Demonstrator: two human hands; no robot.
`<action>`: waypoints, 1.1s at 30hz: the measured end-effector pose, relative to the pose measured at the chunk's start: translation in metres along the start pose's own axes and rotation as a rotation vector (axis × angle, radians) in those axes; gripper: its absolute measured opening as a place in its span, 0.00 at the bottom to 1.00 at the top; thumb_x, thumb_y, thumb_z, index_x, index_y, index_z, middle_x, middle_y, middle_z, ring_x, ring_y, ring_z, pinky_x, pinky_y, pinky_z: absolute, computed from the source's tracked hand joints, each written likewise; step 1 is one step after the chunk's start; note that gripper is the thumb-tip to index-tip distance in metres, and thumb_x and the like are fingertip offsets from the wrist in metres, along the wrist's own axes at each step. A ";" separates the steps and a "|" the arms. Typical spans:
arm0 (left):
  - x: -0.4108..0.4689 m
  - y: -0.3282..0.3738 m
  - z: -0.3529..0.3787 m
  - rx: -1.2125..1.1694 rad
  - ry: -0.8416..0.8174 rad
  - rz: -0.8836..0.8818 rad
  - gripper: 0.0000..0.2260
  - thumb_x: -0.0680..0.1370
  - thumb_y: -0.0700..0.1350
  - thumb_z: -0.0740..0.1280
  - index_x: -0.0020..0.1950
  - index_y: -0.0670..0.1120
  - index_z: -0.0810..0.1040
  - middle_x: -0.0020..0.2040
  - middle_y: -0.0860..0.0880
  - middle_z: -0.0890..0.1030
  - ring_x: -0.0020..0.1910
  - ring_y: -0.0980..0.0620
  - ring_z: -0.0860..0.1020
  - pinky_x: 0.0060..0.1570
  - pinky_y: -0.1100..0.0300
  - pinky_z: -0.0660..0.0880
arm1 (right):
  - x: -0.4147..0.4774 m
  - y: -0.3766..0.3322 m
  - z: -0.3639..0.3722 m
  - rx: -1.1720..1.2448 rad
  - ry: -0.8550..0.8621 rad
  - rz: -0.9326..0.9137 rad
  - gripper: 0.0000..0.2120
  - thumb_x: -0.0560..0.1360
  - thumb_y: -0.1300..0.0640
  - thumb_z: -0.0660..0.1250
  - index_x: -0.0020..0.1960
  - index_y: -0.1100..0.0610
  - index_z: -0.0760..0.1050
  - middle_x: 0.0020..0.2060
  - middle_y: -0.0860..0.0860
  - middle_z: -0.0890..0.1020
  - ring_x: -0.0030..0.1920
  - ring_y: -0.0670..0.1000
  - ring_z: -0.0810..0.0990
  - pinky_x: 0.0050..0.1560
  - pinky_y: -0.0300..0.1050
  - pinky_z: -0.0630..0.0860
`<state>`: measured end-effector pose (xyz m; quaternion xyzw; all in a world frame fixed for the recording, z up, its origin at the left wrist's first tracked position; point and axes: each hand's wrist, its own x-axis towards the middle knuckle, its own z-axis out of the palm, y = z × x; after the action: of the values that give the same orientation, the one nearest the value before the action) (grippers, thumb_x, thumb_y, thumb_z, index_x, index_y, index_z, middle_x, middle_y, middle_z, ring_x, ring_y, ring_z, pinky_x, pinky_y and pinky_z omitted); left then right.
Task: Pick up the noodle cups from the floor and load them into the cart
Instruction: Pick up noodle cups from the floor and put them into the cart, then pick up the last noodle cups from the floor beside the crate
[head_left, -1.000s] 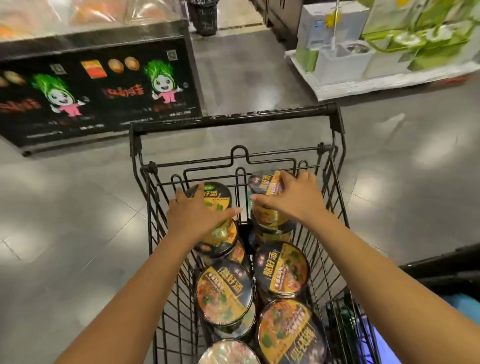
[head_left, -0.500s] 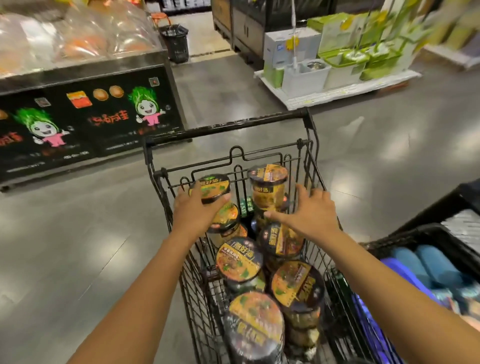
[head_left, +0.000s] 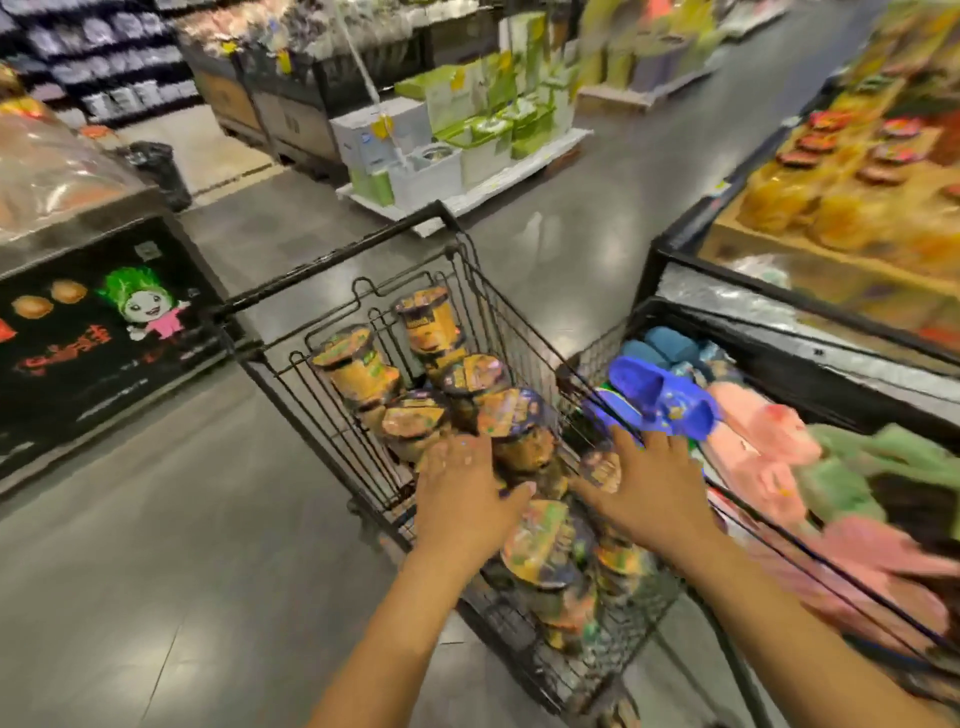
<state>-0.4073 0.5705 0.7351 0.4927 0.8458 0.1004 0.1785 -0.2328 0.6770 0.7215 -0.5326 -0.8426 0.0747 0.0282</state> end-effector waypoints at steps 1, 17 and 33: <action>-0.014 0.013 0.005 0.001 0.000 0.033 0.37 0.77 0.66 0.58 0.79 0.50 0.51 0.79 0.45 0.52 0.78 0.43 0.49 0.75 0.45 0.53 | -0.019 0.012 0.002 0.026 0.027 0.034 0.48 0.60 0.22 0.48 0.66 0.53 0.73 0.52 0.62 0.78 0.56 0.65 0.74 0.51 0.57 0.73; -0.204 0.215 0.158 0.304 -0.277 0.488 0.40 0.72 0.70 0.48 0.78 0.49 0.59 0.76 0.37 0.61 0.75 0.36 0.60 0.70 0.43 0.62 | -0.305 0.219 0.029 0.173 -0.072 0.622 0.45 0.63 0.24 0.51 0.70 0.52 0.70 0.56 0.59 0.77 0.58 0.63 0.73 0.54 0.56 0.73; -0.389 0.396 0.327 0.585 -0.634 0.872 0.42 0.75 0.71 0.54 0.80 0.53 0.40 0.80 0.43 0.47 0.78 0.40 0.47 0.75 0.47 0.50 | -0.606 0.400 0.048 0.312 -0.266 1.203 0.43 0.69 0.25 0.54 0.76 0.47 0.55 0.67 0.54 0.69 0.68 0.56 0.65 0.62 0.49 0.67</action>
<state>0.2150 0.4262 0.6513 0.8277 0.4646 -0.2238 0.2213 0.3795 0.2947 0.6315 -0.8886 -0.3715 0.2652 -0.0463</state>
